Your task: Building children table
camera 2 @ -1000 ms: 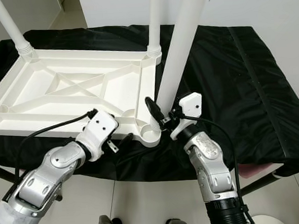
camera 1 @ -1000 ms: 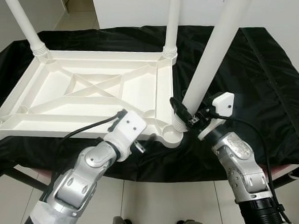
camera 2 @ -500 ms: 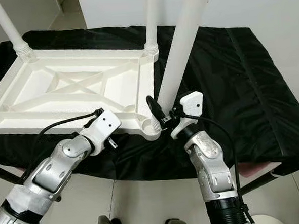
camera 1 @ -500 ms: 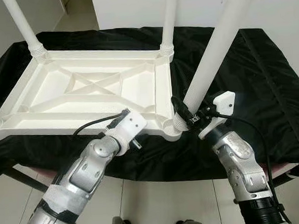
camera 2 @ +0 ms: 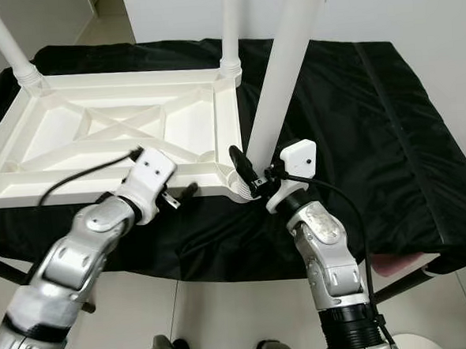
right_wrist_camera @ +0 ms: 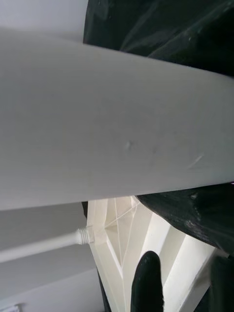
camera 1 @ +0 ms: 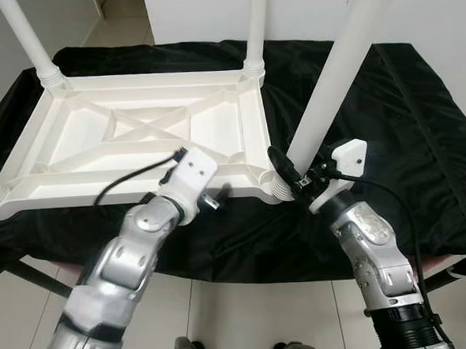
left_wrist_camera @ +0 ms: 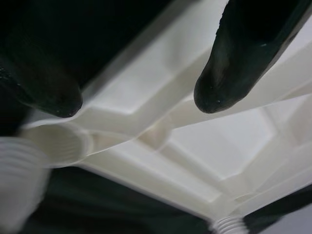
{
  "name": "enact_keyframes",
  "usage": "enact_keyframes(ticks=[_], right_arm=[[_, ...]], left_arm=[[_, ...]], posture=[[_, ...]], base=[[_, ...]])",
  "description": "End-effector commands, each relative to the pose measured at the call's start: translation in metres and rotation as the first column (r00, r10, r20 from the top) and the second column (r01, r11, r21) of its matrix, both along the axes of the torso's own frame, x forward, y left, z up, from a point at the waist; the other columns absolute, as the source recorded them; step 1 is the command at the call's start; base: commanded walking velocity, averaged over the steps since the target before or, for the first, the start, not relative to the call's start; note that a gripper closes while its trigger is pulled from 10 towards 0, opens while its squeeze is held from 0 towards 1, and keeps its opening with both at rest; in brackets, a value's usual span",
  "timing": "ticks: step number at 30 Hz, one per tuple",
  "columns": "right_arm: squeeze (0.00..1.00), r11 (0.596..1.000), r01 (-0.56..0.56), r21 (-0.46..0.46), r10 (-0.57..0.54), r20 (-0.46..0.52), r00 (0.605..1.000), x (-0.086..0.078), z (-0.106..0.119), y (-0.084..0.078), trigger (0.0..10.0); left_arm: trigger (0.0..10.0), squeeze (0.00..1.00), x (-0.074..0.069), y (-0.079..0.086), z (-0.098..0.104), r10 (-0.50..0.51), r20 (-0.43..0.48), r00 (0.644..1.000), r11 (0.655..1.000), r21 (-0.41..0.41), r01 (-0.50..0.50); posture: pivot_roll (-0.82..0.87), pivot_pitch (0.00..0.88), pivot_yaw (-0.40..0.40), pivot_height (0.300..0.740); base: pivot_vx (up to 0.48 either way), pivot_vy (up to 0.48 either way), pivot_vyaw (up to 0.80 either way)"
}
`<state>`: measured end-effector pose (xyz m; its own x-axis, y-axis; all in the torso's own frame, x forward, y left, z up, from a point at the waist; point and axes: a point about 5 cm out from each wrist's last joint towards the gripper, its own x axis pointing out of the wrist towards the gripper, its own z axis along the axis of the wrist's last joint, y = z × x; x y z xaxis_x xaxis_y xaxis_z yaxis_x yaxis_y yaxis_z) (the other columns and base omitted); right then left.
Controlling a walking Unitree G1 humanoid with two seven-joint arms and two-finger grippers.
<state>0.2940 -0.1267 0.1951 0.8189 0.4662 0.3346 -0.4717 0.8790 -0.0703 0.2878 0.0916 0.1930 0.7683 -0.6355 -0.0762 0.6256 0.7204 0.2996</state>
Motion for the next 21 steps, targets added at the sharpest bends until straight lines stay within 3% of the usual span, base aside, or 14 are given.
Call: enact_keyframes(ticks=[1, 4, 5, 11, 21], right_arm=[[0.0, 1.0, 0.004, -0.005, -0.003, 0.015, 1.0, 0.002, 0.001, 0.003, 10.0], [0.0, 0.999, 0.028, -0.021, -0.028, 0.001, 1.0, 0.012, 0.0, 0.008, 10.0], [0.0, 0.998, 0.032, -0.047, -0.033, -0.005, 0.999, 0.017, -0.001, 0.011, 10.0], [0.0, 0.995, 0.015, -0.098, -0.016, -0.01, 1.0, 0.025, -0.004, 0.018, 10.0], [0.0, 0.985, -0.036, -0.171, 0.032, -0.025, 0.999, 0.027, -0.018, 0.021, 10.0]], left_arm=[[10.0, 0.0, -0.006, 0.0, -0.003, -0.047, -0.026, 0.999, 0.999, -0.011, 0.047], [10.0, 0.0, -0.023, -0.003, -0.008, -0.133, -0.074, 0.988, 0.991, -0.025, 0.131], [10.0, 0.0, -0.026, -0.003, -0.011, -0.133, -0.13, 0.983, 0.99, -0.056, 0.126], [10.0, 0.0, -0.03, -0.005, -0.004, -0.135, -0.148, 0.98, 0.985, -0.129, 0.116], [10.0, 0.0, -0.035, -0.003, 0.004, -0.118, -0.151, 0.981, 0.981, -0.173, 0.092]], posture=[[-0.1, 0.136, 0.025, 0.74], [-0.09, 0.132, 0.022, 0.74], [-0.09, 0.128, 0.016, 0.74], [-0.08, 0.127, 0.005, 0.74], [-0.07, 0.133, -0.009, 0.74]], base=[[0.0, 0.0, 0.0], [0.0, 0.0, 0.0], [0.0, 0.0, 0.0], [0.0, 0.0, 0.0], [0.0, 0.0, 0.0]])
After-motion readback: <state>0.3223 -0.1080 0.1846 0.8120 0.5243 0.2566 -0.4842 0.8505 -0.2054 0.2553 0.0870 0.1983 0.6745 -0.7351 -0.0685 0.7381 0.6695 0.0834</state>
